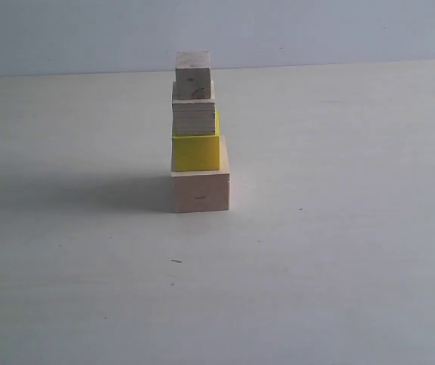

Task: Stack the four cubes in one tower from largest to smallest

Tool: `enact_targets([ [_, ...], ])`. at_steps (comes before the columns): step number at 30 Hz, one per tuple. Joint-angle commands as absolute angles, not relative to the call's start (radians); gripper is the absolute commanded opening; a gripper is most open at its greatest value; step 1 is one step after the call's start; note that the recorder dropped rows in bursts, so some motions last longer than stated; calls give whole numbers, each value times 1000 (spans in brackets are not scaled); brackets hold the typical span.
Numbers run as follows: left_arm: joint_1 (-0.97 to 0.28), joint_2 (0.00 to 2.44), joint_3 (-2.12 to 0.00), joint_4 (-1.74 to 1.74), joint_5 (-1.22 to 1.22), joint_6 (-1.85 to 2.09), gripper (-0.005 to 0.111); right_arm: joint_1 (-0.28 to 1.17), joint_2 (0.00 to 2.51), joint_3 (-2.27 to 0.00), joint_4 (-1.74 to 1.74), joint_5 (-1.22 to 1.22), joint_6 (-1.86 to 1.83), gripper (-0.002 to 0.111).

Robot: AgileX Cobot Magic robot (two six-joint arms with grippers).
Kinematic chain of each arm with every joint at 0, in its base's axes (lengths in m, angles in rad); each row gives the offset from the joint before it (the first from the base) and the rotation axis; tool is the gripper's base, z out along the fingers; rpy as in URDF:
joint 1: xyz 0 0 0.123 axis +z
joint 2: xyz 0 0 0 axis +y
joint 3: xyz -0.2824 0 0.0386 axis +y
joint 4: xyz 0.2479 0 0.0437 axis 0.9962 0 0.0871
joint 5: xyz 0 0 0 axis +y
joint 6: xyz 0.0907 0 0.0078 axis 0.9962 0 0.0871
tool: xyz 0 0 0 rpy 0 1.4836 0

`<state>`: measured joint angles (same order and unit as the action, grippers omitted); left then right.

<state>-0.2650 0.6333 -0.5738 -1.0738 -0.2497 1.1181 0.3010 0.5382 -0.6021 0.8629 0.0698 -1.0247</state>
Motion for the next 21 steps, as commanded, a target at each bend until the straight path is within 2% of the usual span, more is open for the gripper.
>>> enact_targets([
  [1, -267, 630, -570, -1094, -125, 1129, 0, 303, 537, -596, 858, 103, -1020, 0],
  [3, -267, 630, -570, -1049, -37, 1129, 0, 303, 537, -596, 860, 110, -1020, 0],
  [21, -272, 594, -570, -1023, -39, 1129, 0, 303, 537, -596, 862, 108, -1020, 0],
])
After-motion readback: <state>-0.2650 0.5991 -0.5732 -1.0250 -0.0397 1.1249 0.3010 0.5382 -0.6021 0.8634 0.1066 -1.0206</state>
